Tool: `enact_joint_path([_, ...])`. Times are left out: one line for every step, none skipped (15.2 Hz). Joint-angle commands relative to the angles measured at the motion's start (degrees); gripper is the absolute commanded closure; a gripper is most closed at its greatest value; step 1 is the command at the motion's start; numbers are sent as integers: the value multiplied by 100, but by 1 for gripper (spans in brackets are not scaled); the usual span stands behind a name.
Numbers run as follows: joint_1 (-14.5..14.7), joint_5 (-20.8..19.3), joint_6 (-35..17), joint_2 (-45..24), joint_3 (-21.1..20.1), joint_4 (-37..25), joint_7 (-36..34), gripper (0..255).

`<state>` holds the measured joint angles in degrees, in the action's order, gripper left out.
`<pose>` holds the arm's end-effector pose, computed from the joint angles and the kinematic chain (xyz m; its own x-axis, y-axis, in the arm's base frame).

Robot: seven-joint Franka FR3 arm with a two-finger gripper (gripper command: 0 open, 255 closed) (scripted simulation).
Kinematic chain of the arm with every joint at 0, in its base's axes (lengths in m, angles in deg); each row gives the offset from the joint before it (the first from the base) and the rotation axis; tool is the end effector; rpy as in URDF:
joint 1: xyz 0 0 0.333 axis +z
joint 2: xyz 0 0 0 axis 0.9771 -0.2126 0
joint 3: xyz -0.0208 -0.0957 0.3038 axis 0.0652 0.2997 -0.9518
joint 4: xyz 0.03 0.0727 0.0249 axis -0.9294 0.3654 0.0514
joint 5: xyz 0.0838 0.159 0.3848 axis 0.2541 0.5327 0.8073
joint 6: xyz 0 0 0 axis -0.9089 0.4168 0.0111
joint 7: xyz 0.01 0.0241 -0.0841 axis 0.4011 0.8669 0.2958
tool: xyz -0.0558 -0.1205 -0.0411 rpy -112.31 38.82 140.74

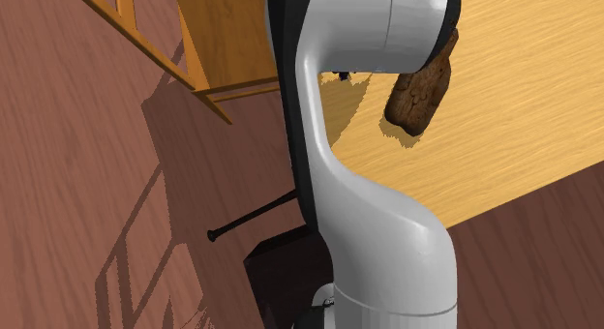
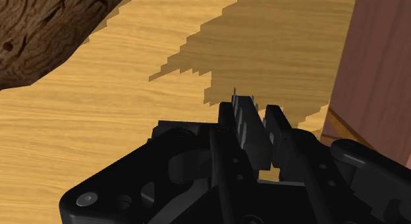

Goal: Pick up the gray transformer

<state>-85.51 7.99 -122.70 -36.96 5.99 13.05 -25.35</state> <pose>0.6382 -0.2301 0.5877 0.9999 0.0126 0.0072 0.0124 -0.9997 0.0220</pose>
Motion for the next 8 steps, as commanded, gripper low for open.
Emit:
enact_joint_path([-13, 13, 192, -48, -1, -241, -7, 255])
enact_joint_path([-31, 28, 299, -100, 0, -399, -2, 255])
enact_joint_path([-51, 44, 410, -156, 1, -565, 2, 255])
enact_joint_path([-73, 62, 525, -218, 1, -741, 6, 255])
enact_joint_path([-97, 81, 645, -287, 2, -929, 11, 255])
enact_joint_path([-125, 103, 770, -362, 1, -1129, 15, 255])
enact_joint_path([-156, 128, 903, -448, 1, -1347, 19, 255])
enact_joint_path([-192, 155, 1046, -544, -1, -1585, 23, 255])
